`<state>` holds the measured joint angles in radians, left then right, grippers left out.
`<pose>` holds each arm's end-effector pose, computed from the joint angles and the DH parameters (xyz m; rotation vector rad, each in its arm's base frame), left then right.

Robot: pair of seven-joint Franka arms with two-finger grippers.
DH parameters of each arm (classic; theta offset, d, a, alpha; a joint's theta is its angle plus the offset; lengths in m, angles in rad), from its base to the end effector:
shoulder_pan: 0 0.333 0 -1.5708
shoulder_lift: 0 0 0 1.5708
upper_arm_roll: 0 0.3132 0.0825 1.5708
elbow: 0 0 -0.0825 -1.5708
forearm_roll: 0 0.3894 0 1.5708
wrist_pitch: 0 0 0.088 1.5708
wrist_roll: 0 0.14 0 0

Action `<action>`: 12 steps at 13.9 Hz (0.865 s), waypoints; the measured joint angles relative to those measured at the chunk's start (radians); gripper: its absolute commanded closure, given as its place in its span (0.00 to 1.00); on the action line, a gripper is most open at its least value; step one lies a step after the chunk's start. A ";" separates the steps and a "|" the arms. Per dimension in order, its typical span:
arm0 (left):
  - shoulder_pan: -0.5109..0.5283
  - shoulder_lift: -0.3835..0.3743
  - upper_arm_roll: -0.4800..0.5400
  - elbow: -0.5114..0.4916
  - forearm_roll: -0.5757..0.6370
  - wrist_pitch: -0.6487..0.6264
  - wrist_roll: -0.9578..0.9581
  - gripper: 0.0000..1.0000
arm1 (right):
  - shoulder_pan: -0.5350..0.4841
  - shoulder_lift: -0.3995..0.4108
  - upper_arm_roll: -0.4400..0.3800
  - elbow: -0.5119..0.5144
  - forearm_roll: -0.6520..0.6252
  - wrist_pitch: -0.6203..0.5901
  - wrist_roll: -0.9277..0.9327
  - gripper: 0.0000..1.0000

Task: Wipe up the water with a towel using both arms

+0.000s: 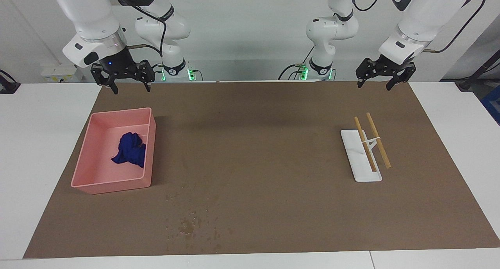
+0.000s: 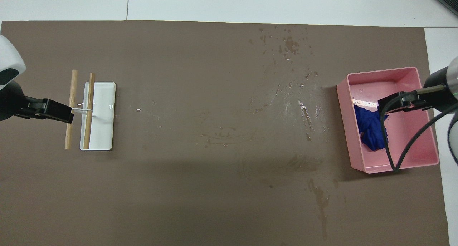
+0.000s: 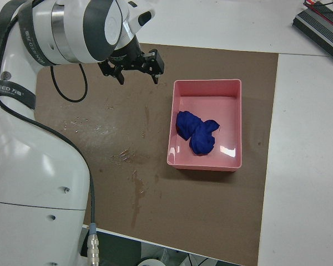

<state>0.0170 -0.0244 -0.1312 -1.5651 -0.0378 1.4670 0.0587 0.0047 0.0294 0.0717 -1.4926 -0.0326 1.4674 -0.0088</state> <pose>0.5348 -0.0678 0.5962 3.0950 -0.2719 -0.1163 0.5556 0.0371 0.6006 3.1056 0.1286 -0.0831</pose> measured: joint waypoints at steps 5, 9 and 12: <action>0.000 0.000 0.000 0.000 0.000 0.000 0.000 0.00 | -0.016 0.000 -0.003 -0.002 0.000 0.004 0.002 0.00; 0.000 0.000 0.000 0.000 0.000 0.000 0.000 0.00 | -0.016 0.000 -0.003 -0.004 0.004 0.004 0.002 0.00; 0.000 0.000 0.000 0.000 0.000 0.000 0.000 0.00 | -0.026 0.005 -0.003 -0.005 0.010 0.009 0.006 0.00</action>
<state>0.0170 -0.0244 -0.1312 -1.5651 -0.0378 1.4670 0.0587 -0.0216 0.0341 0.0687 -1.4980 -0.0224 1.4764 -0.0024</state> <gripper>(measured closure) 0.000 0.000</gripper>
